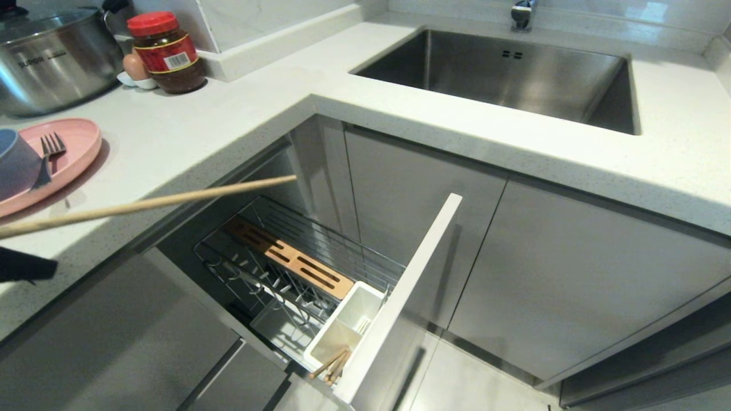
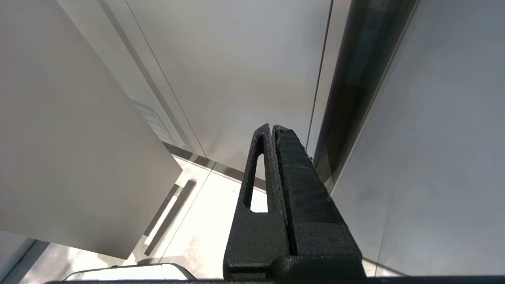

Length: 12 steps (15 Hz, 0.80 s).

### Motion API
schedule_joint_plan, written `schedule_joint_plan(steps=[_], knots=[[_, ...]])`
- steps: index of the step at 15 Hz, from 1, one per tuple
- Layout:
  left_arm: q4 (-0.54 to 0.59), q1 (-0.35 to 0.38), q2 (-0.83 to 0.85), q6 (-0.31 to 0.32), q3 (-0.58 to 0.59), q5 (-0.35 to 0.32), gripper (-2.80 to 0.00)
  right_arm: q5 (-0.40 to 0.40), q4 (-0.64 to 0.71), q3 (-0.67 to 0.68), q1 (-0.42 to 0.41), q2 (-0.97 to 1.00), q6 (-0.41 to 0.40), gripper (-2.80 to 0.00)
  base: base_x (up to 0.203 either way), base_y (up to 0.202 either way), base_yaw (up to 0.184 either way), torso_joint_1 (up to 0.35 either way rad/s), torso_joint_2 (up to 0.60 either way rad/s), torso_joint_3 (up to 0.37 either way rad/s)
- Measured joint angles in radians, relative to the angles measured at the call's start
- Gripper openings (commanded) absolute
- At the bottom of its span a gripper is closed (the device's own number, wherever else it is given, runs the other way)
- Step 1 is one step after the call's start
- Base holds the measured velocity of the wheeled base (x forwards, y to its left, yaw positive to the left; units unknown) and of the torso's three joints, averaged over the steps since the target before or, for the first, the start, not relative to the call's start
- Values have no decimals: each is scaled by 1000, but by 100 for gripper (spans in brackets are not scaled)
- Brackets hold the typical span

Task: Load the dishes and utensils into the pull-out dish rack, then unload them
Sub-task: Take the chopsticks out of the cupboard

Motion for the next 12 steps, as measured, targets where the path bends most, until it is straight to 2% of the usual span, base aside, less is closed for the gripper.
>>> schedule_joint_plan(steps=[2,5,8,12], knots=[[-73,45,-60,1,-1,-1,-280,0,0,0,0,0,0,-280,0,0,0,0,0,0],[-161,180,-136,1,-2,0,-280,0,0,0,0,0,0,-280,0,0,0,0,0,0],[-208,403,-188,1,-3,10,-280,0,0,0,0,0,0,-280,0,0,0,0,0,0],[-239,764,-215,-8,38,43,-280,0,0,0,0,0,0,-280,0,0,0,0,0,0]])
